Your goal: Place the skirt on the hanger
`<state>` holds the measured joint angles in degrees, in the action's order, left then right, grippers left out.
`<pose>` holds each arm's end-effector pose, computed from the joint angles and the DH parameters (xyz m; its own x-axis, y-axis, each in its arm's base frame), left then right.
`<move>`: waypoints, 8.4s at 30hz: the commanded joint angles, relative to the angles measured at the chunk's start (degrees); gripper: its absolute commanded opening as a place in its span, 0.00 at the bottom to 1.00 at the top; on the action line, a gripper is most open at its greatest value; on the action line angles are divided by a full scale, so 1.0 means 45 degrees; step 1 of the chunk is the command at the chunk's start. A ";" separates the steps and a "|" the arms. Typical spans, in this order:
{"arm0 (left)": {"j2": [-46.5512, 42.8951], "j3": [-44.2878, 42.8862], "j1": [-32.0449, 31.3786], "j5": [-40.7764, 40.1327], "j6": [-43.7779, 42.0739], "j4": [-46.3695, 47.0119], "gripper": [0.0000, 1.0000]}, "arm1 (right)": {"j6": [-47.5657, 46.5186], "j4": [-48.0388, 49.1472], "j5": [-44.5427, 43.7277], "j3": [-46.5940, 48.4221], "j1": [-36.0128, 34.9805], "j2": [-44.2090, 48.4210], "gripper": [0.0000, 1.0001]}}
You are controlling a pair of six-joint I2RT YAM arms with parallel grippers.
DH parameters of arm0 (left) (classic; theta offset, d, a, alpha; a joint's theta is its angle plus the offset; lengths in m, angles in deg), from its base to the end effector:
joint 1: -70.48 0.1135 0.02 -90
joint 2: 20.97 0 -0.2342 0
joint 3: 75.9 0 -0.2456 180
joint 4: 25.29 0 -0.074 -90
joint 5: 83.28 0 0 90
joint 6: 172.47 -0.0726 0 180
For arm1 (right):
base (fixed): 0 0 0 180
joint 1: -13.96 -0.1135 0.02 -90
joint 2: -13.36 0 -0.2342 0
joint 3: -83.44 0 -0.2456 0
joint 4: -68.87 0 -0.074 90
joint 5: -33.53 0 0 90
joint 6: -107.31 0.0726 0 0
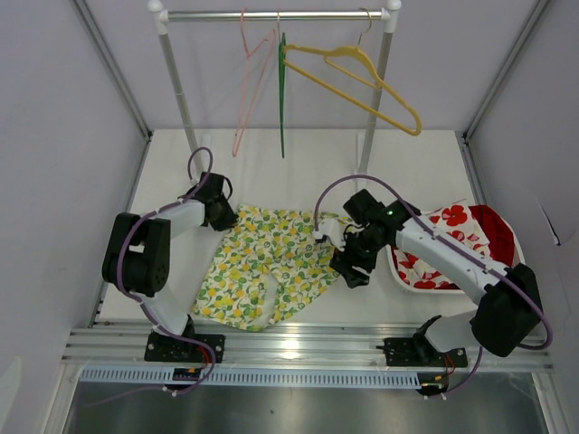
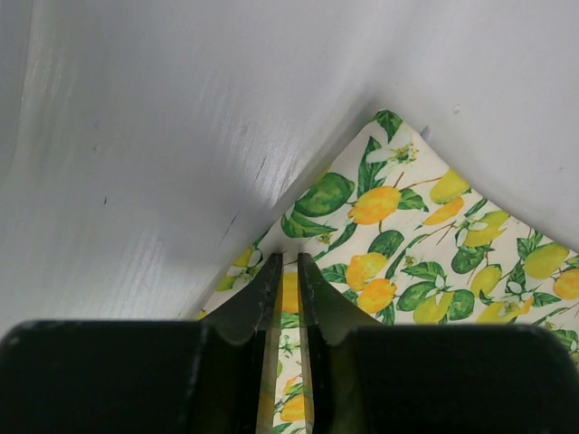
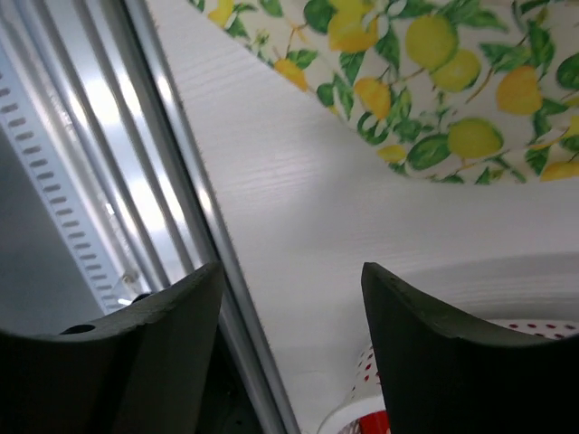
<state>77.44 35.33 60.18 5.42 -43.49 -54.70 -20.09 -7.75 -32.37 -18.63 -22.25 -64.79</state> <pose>0.3379 -0.0597 0.0980 -0.7612 -0.5009 -0.4120 -0.4008 0.8627 -0.3084 0.1838 0.1713 0.2052 -0.2511 -0.8710 -0.4224 -0.9652 0.1921 0.1776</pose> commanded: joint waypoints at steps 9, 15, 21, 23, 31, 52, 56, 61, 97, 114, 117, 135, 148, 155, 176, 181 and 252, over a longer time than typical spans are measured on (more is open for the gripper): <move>-0.0151 0.0383 0.0044 -0.0004 -0.0049 -0.0005 0.20 | 0.2589 0.5405 -0.4004 0.1137 -0.4139 -0.3139 0.80; -0.0150 0.0344 0.0044 0.0074 -0.0088 0.0053 0.21 | 0.3703 0.6988 -0.5335 0.1742 -0.5214 -0.4525 0.79; -0.0111 0.0188 0.0044 0.0055 -0.0186 -0.0045 0.21 | 0.3996 0.7322 -0.5726 0.1878 -0.6287 -0.5170 0.81; -0.0092 0.0187 0.0064 0.0055 -0.0225 -0.0083 0.21 | 0.4152 0.7146 -0.5707 0.2113 -0.6504 -0.5464 0.80; 0.0044 0.0109 0.0064 0.0074 -0.0322 -0.0104 0.22 | 0.4368 0.7087 -0.5765 0.1997 -0.6642 -0.5914 0.77; 0.0436 -0.0126 0.0181 -0.0024 -0.0694 -0.0279 0.20 | 0.1322 0.0644 -0.2621 -0.0599 -0.5391 -0.0642 0.27; 0.0358 -0.0126 0.0181 -0.0043 -0.0733 -0.0435 0.20 | 0.0580 -0.0217 -0.2580 -0.1672 -0.5411 -0.0096 0.24; 0.0318 0.0031 0.0181 0.0113 -0.0655 -0.0318 0.20 | 0.0091 -0.0490 -0.2896 -0.1989 -0.4653 0.0569 0.27; 0.1860 -0.4383 -0.0269 0.0505 -0.6241 -0.1997 0.70 | 0.9074 0.4939 -0.1859 0.5669 0.3553 -0.8240 0.69; 0.2994 -0.4227 -0.0347 0.1658 -0.6221 -0.2524 0.42 | 0.9426 0.4861 -0.2580 0.5415 0.4022 -0.8258 0.73; 0.2916 -0.4188 -0.0327 0.0976 -0.6163 -0.2933 0.11 | 0.9348 0.4880 -0.2952 0.5181 0.4042 -0.8278 0.73; 0.0731 -0.3249 -0.0347 0.2085 -0.5733 -0.2134 0.00 | 0.8997 0.5115 -0.1958 0.6214 0.3573 -0.8750 0.00; -0.2902 -0.3915 -0.0074 0.3356 -0.4309 -0.0303 0.00 | 0.8625 0.5056 -0.1781 0.6897 0.3983 -0.5174 0.00; -0.3647 -0.4594 0.0298 0.3023 -0.3488 0.0757 0.00 | 0.8645 0.4238 -0.1958 0.9162 0.3983 -0.4977 0.00; -0.4445 -0.4295 0.0610 0.4135 -0.3780 0.1538 0.00 | 0.6830 0.4527 -0.1375 1.0459 0.4471 -0.4085 0.00; -0.6008 -0.1534 0.0591 0.4818 -0.3780 0.1618 0.00 | 0.5718 0.4882 -0.0533 0.7060 0.4393 -0.1914 0.00; -0.3315 -1.0220 -0.5929 -0.8243 -0.5008 0.2221 0.71 | 0.0677 0.0583 0.1500 0.1821 0.5018 0.2269 0.66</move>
<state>64.33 -6.27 36.75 -22.56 -59.77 -48.76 -16.77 -5.41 -27.48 -12.21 -0.45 -56.17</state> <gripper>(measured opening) 0.705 0.657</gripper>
